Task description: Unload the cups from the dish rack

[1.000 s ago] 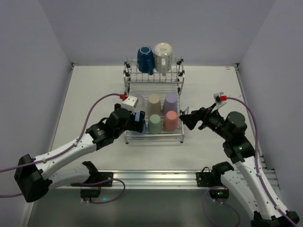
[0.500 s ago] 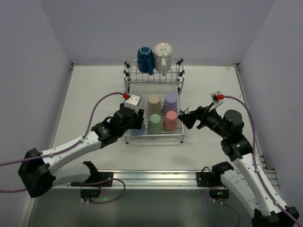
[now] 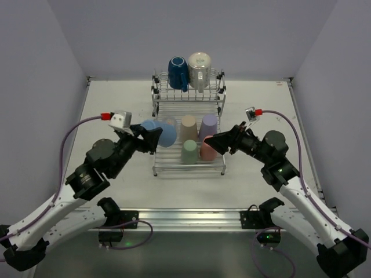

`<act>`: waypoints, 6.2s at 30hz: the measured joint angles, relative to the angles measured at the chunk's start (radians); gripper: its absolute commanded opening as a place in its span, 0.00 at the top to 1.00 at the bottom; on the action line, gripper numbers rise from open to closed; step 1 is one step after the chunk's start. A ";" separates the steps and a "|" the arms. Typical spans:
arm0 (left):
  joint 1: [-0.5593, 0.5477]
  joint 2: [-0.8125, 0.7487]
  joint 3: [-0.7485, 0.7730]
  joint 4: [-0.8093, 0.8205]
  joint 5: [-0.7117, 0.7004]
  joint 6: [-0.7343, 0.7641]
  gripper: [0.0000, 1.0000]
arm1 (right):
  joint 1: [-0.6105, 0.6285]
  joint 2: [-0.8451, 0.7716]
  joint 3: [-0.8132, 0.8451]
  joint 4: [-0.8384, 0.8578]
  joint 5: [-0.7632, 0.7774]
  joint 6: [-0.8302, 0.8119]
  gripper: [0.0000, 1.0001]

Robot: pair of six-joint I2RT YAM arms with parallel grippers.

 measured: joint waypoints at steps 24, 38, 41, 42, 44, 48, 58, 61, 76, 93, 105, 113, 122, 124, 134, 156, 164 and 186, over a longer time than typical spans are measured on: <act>0.002 -0.071 -0.201 0.538 0.418 -0.354 0.30 | 0.271 0.151 0.003 0.551 0.016 0.252 0.95; 0.000 -0.069 -0.067 0.177 0.223 -0.182 0.00 | 0.277 0.066 0.310 -0.048 0.356 -0.077 1.00; 0.000 -0.081 -0.063 0.079 0.158 -0.127 0.00 | 0.273 0.092 0.517 -0.274 0.555 -0.233 1.00; 0.000 -0.076 -0.063 0.049 0.145 -0.110 0.00 | 0.269 0.098 0.569 -0.326 0.616 -0.277 1.00; 0.000 -0.054 -0.069 -0.001 0.133 -0.080 0.00 | 0.252 0.112 0.654 -0.439 0.737 -0.351 1.00; 0.000 -0.005 -0.084 -0.064 0.140 -0.050 0.00 | 0.130 0.164 0.786 -0.600 0.892 -0.445 1.00; 0.000 -0.068 -0.172 -0.049 0.201 -0.061 0.00 | -0.263 0.743 1.243 -0.885 0.789 -0.544 1.00; 0.000 -0.064 -0.190 -0.044 0.212 -0.063 0.00 | -0.293 0.984 1.428 -0.959 0.751 -0.563 1.00; 0.000 0.039 -0.192 -0.032 0.239 -0.068 0.00 | -0.352 1.351 1.506 -1.124 0.590 -0.585 0.99; 0.000 0.122 -0.192 0.009 0.252 -0.069 0.00 | -0.358 1.523 1.567 -1.125 0.549 -0.596 0.60; 0.000 0.193 -0.186 0.044 0.295 -0.068 0.00 | -0.355 1.471 1.551 -1.088 0.548 -0.593 0.24; 0.000 0.279 -0.127 0.083 0.319 -0.054 0.00 | -0.343 1.023 1.220 -0.892 0.512 -0.550 0.11; -0.023 0.482 -0.070 0.140 0.303 -0.033 0.00 | -0.300 0.324 0.494 -0.380 0.296 -0.343 0.14; -0.029 0.515 -0.062 0.153 0.302 -0.032 0.00 | -0.282 0.247 0.370 -0.316 0.246 -0.303 0.15; -0.062 0.624 -0.011 0.222 0.246 -0.014 0.06 | -0.264 0.097 0.130 -0.251 0.125 -0.232 0.18; -0.061 0.177 -0.095 0.344 0.209 -0.045 0.53 | -0.083 -0.069 -0.145 0.103 -0.011 0.066 0.25; -0.061 0.106 -0.172 0.542 0.355 -0.193 0.53 | 0.041 -0.062 -0.148 0.247 -0.045 0.154 0.25; -0.063 0.183 -0.218 0.682 0.471 -0.300 0.00 | 0.078 -0.026 -0.111 0.553 -0.051 0.283 1.00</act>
